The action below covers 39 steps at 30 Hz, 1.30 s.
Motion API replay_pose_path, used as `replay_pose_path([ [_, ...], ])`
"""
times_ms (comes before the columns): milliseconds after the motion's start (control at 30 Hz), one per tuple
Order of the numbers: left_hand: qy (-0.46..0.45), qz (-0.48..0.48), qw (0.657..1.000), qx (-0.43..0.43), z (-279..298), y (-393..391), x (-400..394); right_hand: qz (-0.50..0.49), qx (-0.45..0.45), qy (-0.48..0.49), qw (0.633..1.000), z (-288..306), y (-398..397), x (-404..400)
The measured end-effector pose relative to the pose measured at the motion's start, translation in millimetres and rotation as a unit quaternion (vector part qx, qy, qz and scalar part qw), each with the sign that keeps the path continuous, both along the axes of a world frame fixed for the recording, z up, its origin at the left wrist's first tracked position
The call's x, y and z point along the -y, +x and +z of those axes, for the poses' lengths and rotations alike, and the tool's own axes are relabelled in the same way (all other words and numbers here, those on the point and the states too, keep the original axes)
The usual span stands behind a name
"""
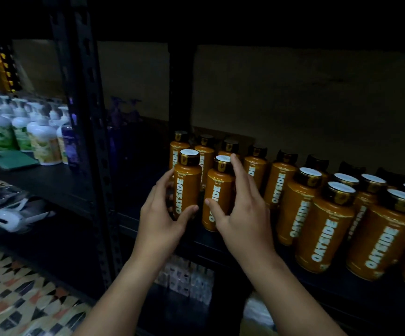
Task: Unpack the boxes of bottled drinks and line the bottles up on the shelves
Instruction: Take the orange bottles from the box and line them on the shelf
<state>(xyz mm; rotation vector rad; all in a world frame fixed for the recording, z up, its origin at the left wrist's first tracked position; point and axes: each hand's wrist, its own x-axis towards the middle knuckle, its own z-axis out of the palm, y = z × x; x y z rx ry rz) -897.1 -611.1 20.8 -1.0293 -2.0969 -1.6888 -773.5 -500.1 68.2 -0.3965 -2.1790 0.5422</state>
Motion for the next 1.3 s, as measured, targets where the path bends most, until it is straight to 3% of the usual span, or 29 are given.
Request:
replay_pose_path([
  [133,0.000,0.037,0.999,-0.006,2.0,-24.8,3.1,-0.009,0.001,0.006,1.000,-1.6,-33.6,2.5],
  [433,-0.026,0.071,0.997,0.019,8.9,-56.0,-10.3,-0.007,0.001,-0.128,0.992,-21.3,-88.5,-4.9],
  [833,-0.032,0.124,0.992,0.012,4.6,-69.8,-18.5,-0.012,0.078,-0.144,0.986,-30.7,-102.7,-10.3],
  [1300,-0.037,0.147,0.988,0.003,2.9,-65.6,-16.3,0.013,0.065,-0.160,0.985,-35.5,-102.0,-7.8],
])
